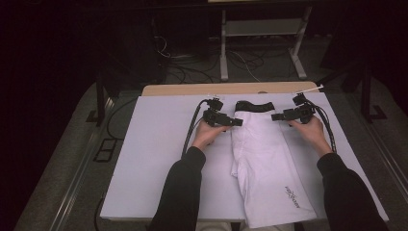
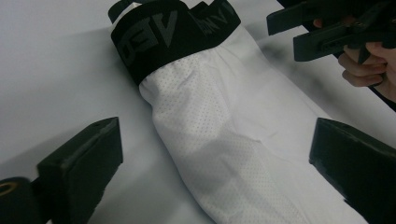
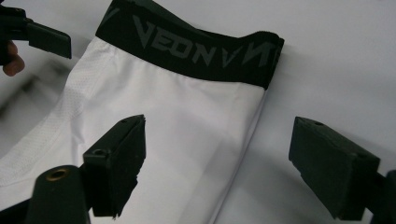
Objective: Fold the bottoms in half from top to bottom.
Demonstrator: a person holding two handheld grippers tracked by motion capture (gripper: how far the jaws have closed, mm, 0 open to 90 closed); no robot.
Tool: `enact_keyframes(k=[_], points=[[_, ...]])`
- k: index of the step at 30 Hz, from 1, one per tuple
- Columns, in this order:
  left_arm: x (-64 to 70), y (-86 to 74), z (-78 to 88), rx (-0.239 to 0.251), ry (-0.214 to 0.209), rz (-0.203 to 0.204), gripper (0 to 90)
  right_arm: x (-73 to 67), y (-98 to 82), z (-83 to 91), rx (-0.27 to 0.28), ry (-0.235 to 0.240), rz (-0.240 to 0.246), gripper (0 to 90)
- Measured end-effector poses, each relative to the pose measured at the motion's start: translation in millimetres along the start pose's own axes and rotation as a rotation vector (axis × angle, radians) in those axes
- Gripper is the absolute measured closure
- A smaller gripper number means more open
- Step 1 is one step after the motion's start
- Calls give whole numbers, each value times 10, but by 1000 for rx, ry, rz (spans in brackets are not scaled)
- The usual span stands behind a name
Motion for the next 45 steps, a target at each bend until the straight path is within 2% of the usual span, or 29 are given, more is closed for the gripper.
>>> enact_keyframes(k=[6,13,25,30,34,36,41,45], points=[[3,-34,-42,-9,-1,13,88,45,-49,-21,-20,16,-54,249],[-12,-36,-90,-10,-3,26,183,78,-27,-44,-17,20,-85,329],[14,38,-150,-8,7,29,361,120,-22,-116,-53,17,-109,477],[-30,24,-158,-6,25,49,393,126,-56,-144,-68,29,-118,498],[-59,20,-161,1,21,75,423,143,-66,-160,-67,26,-119,546],[-68,21,-168,6,21,85,469,139,-70,-164,-67,26,-105,563],[-76,-4,-203,4,20,108,546,105,-78,-195,-61,48,-129,610],[-77,-31,-228,-10,32,114,622,110,-78,-204,-68,21,-123,699]])
Point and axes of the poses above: each handheld gripper's, and its own axes: z roughly backward along the jaws, y roughly out of its top, x roughly to its right, the point moved 7 cm from there along -z, roughly forward along the jaws, and after that the axes turned 15 degrees about x, right-handed, at the moved point
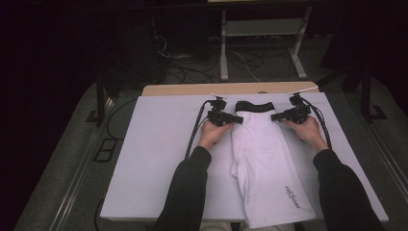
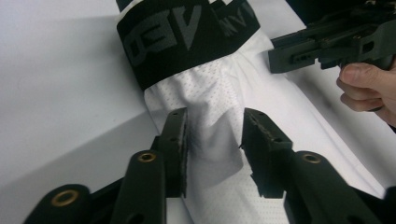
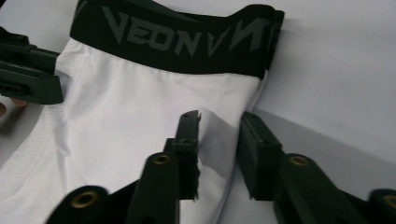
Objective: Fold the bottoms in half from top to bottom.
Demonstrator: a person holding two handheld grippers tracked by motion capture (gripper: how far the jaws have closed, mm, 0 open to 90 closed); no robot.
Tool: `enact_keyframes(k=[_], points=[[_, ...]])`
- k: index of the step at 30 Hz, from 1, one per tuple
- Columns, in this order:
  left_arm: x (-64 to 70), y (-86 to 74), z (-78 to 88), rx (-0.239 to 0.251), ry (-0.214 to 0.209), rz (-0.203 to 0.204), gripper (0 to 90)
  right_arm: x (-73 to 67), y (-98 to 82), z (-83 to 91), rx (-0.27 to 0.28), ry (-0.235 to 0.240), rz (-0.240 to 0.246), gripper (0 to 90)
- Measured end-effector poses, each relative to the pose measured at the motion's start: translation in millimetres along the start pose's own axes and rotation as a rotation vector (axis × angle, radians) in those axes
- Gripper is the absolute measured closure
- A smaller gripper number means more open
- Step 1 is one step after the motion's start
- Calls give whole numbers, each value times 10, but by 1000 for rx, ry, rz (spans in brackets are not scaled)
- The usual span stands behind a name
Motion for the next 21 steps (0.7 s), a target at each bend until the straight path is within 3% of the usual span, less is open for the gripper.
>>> enact_keyframes(k=[6,11,15,21], points=[[-43,-7,-16,-7,33,27,753,11,-15,-6,-18,-34,-15,876],[-49,-13,-20,-7,34,43,815,1,-10,10,-15,-26,-31,889],[-49,12,-8,8,30,60,871,-12,18,45,8,8,-50,890],[-8,51,36,16,24,55,874,-54,87,118,15,11,-6,890]])
Point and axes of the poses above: each handheld gripper's, and its own axes: z roughly backward along the jaws, y roughly out of its top, x roughly to its right, the point moved 7 cm from there along -z, roughly forward along the jaws, and after that the axes turned 15 degrees about x, right-handed, at the moved point
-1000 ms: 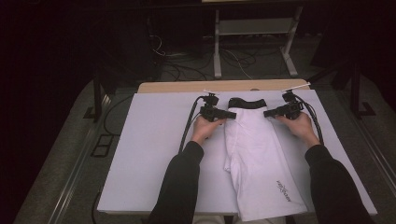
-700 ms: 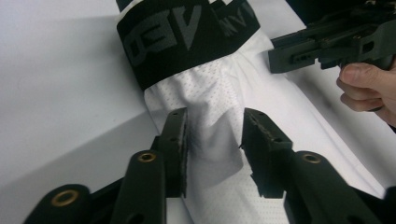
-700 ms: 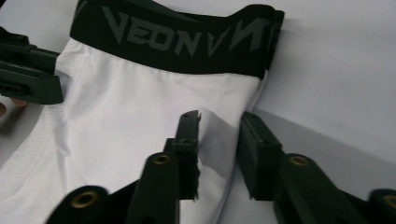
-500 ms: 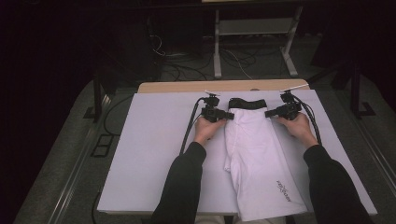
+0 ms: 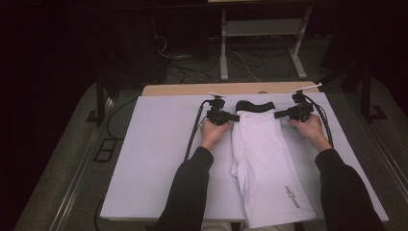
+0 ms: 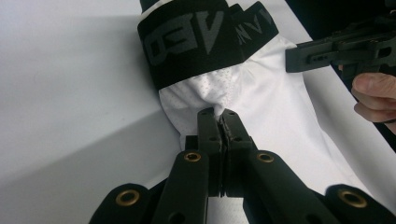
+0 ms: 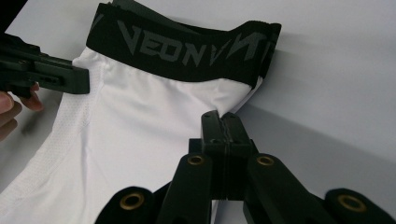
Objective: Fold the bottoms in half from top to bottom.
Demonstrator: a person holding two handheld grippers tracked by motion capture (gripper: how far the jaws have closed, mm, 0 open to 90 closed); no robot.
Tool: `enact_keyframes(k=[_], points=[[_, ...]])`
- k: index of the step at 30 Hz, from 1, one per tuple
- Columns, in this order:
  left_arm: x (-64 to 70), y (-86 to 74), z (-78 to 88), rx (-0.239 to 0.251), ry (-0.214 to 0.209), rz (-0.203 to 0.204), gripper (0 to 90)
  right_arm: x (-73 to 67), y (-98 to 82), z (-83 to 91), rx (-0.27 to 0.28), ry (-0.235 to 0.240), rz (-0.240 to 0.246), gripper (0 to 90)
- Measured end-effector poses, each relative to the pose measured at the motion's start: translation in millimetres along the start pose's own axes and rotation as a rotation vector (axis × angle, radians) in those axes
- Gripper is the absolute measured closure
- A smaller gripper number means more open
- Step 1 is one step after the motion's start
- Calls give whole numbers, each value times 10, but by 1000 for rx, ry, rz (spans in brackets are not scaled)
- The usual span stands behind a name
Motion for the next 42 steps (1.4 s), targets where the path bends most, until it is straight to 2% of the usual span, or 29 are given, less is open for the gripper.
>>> enact_keyframes(k=[8,23,32,42], points=[[64,56,63,11,-16,-5,875,-37,29,47,11,7,13,891],[133,91,115,8,-20,-43,875,-102,54,156,33,24,34,891],[235,114,176,6,-22,-76,875,-158,15,242,59,20,47,890],[353,110,262,10,-28,-90,875,-218,-23,340,93,24,54,890]])
Point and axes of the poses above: each handheld gripper's, and its own axes: z roughly backward along the jaws, y roughly out of its top, x roughly to its right, the point moved 7 cm from there along -z, roughly forward along the jaws, and after that the axes turned 15 degrees about x, right-handed, at the moved point
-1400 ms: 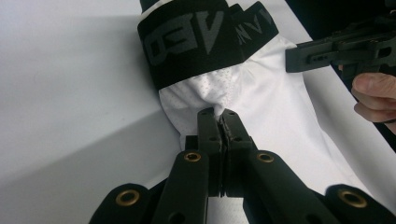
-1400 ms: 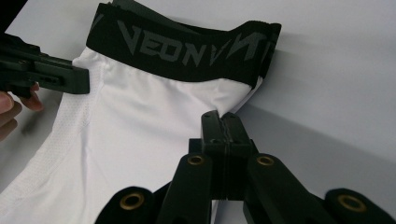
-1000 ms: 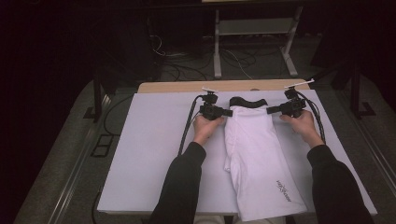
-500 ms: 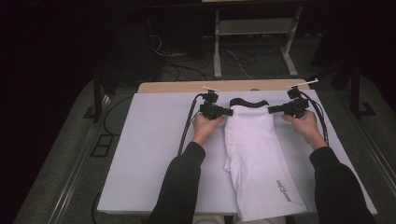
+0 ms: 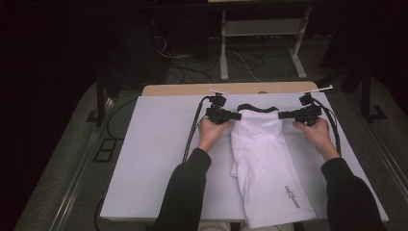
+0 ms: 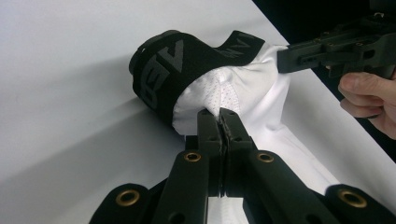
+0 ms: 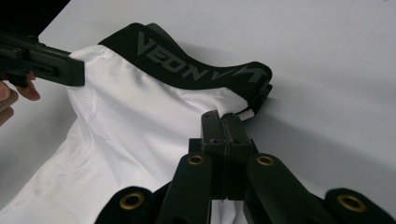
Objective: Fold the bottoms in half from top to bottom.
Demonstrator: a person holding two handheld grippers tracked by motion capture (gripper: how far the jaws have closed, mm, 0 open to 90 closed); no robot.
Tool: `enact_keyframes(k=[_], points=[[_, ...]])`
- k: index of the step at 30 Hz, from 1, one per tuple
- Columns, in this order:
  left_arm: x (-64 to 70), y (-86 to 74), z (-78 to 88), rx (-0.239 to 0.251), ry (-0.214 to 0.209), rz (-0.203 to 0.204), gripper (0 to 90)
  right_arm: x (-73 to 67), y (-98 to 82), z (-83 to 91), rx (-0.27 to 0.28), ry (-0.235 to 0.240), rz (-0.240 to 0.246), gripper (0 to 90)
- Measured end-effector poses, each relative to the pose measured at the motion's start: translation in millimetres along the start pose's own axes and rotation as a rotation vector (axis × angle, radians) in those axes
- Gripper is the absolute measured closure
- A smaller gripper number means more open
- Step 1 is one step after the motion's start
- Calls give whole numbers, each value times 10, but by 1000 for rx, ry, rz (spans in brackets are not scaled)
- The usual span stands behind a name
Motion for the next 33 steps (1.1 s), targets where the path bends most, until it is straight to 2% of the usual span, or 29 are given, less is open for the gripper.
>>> enact_keyframes(k=[12,23,33], points=[[67,22,125,6,4,-12,875,-133,45,56,17,11,29,890],[192,56,191,7,2,-25,875,-228,106,182,33,15,49,890],[226,-58,246,20,-16,7,875,-273,-51,238,52,27,42,890]])
Point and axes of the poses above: each handheld gripper's, and its own axes: z roughly backward along the jaws, y roughly out of its top, x roughly to its right, the point moved 7 cm from there along -z, roughly forward along the jaws, and after that the axes turned 15 degrees about x, right-handed, at the moved point
